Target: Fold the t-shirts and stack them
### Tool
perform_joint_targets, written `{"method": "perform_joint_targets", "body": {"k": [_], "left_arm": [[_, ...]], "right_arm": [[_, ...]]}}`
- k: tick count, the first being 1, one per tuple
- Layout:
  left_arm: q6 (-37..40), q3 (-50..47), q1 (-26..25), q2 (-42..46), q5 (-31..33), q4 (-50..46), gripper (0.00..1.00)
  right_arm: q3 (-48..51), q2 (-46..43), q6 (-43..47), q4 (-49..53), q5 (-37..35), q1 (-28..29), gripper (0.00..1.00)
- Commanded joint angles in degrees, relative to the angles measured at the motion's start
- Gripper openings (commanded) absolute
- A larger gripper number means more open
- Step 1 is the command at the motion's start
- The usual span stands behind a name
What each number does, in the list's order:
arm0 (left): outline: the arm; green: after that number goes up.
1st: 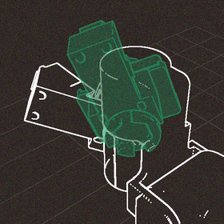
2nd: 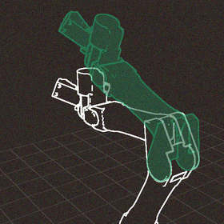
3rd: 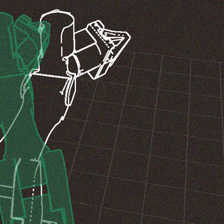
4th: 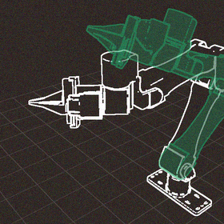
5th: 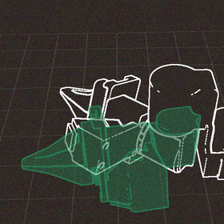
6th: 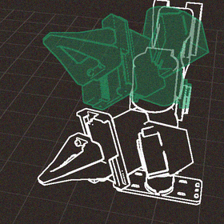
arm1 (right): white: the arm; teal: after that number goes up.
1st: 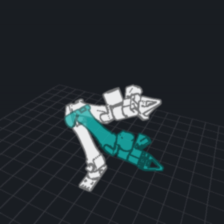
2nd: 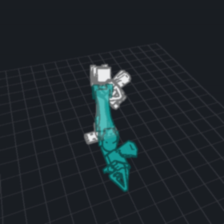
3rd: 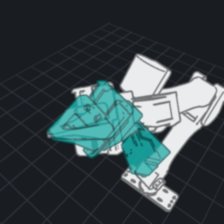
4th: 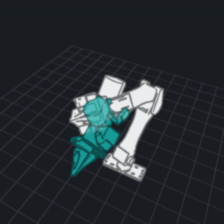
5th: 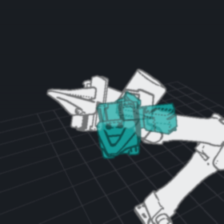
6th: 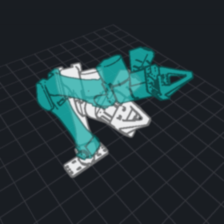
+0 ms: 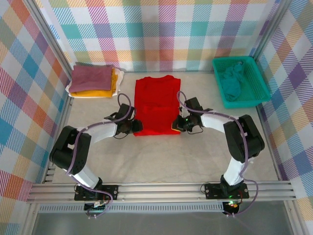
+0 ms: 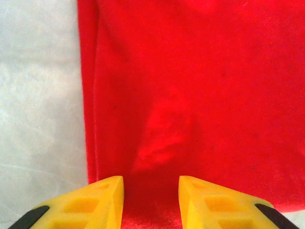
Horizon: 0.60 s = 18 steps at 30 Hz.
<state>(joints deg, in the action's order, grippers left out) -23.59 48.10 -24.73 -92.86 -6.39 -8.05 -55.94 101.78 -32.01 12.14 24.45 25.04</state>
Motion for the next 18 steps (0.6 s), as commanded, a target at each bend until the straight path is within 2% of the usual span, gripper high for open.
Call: {"method": "perform_joint_targets", "body": {"k": [1,6,11,18], "left_arm": [[-1.61,-3.5,0.17,-2.3,1.26,4.75,0.35],[-2.08,-3.48,0.12,-0.65,2.25,2.19,0.32],[0.72,4.53,0.1,3.1,3.75,-2.92,0.37],[4.72,21.02,1.43,-10.11,1.36,-3.42,0.35]], "right_arm": [[2.36,2.55,-0.13,-2.8,-1.15,-0.34,0.08],[1.37,1.0,0.18,-0.21,-2.28,-0.42,0.07],[-5.19,-2.15,1.22,4.33,-2.47,-0.42,0.17],[-17.99,6.12,0.14,4.42,-2.43,-0.69,0.19]]}}
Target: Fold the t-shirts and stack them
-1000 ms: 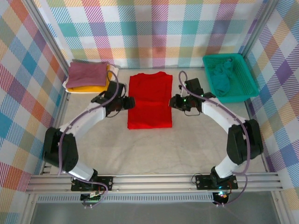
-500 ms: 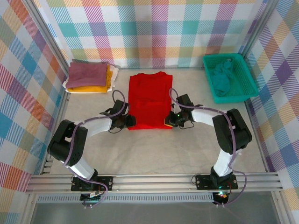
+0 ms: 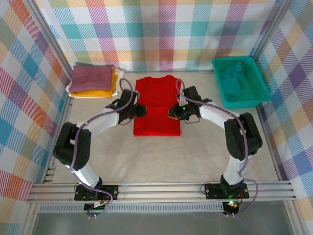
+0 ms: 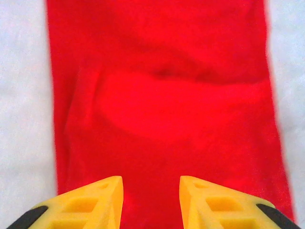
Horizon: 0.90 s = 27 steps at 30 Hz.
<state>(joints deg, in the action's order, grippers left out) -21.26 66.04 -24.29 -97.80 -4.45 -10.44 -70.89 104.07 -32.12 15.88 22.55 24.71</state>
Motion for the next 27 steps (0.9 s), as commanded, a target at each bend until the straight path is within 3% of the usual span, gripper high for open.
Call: {"method": "perform_joint_targets", "body": {"k": [1,8,12,15,18,20,23,27], "left_arm": [[2.5,4.0,1.01,-7.59,-0.69,0.23,0.34],[1.14,9.43,3.6,-19.61,1.38,3.62,0.34],[-0.43,9.75,4.72,-18.71,2.11,5.79,0.35],[-1.36,8.69,4.78,-15.6,2.53,6.24,0.39],[-2.12,5.54,4.52,-9.9,1.81,5.82,0.43],[-3.25,0.79,4.11,-4.03,1.21,6.29,0.46],[-3.62,-6.1,2.74,4.69,1.59,5.46,0.48],[-3.31,-13.21,1.59,11.13,-1.96,2.78,0.48]], "right_arm": [[-4.6,5.66,-0.09,0.4,-1.14,-0.45,0.19],[-14.1,16.64,-2.29,-0.49,-3.65,-1.75,0.18],[-14.99,20.12,-3.24,-1.01,-5.3,-2.97,0.18],[-14.21,20.18,-3.27,-0.7,-4.31,-3.58,0.18],[-9.52,13.24,-0.49,-1.67,-5.82,-2.23,0.19],[-5.37,7.52,1.4,-1.27,-5.95,-0.98,0.23],[2.02,1.02,2.02,-1.74,-3.54,0.43,0.22],[7.88,-1.94,1.7,-1.14,-0.82,2.53,0.2]]}}
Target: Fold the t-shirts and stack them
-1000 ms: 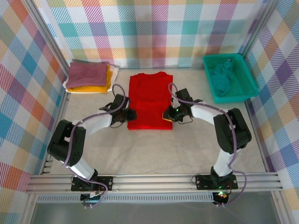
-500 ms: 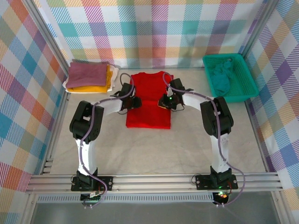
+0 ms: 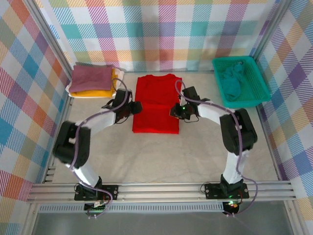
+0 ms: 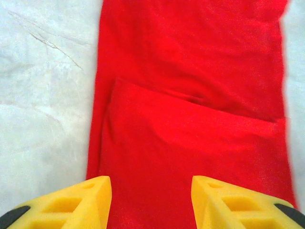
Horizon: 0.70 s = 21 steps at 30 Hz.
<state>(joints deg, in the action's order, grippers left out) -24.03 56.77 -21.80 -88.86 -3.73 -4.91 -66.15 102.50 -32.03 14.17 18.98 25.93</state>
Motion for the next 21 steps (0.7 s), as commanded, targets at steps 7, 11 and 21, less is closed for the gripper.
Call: {"method": "perform_joint_targets", "body": {"k": [7,11,21], "left_arm": [[-4.31,-15.82,-3.78,0.41,-5.58,3.02,0.47],[-6.73,-20.12,-5.34,0.83,-4.4,2.98,0.46],[-13.68,-24.35,-7.64,16.86,0.58,-4.85,0.51]], "right_arm": [[8.68,3.2,-0.49,-1.97,3.6,1.93,0.2],[13.11,2.75,-1.04,-2.75,2.98,2.31,0.18],[18.32,-4.64,-4.91,-1.65,3.29,4.04,0.19]]}}
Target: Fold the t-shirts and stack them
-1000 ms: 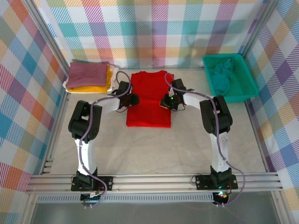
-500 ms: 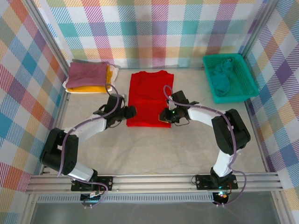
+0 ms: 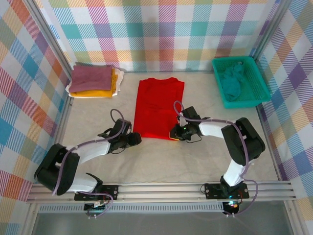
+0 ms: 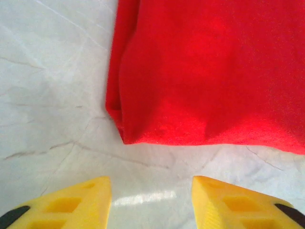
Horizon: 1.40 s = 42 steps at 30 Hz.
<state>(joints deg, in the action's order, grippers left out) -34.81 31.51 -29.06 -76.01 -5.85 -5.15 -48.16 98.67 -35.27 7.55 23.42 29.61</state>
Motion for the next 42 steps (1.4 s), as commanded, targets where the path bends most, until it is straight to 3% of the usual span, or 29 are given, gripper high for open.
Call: {"method": "perform_joint_targets", "body": {"k": [1,8,16,26,29,36,42], "left_arm": [[-3.24,1.62,-0.3,5.01,3.9,-6.32,0.53],[-3.48,4.35,4.78,1.14,-2.83,-3.16,0.56],[-0.79,10.28,4.47,-8.95,-6.1,-1.09,0.58],[-0.56,11.23,2.81,-14.33,-3.06,-1.87,0.56],[-0.46,11.27,2.69,-15.46,-2.59,-0.88,0.49],[0.8,13.61,2.04,-15.49,-1.47,-2.69,0.15],[1.17,13.39,1.13,-12.75,-0.94,-4.7,0.06]], "right_arm": [[-0.77,-1.25,-1.74,5.81,-1.27,0.37,0.2],[-3.15,-5.55,-1.22,5.98,-3.23,0.36,0.23],[-1.66,-9.05,-1.34,5.56,-5.39,0.37,0.26],[-0.53,-12.05,-1.44,5.28,-5.93,0.37,0.28],[-0.43,-12.72,-1.38,5.21,-6.02,0.36,0.28],[3.34,-15.64,-3.71,4.86,-6.59,-0.42,0.3],[9.32,-15.22,-7.79,1.88,-0.05,-3.94,0.37]]}}
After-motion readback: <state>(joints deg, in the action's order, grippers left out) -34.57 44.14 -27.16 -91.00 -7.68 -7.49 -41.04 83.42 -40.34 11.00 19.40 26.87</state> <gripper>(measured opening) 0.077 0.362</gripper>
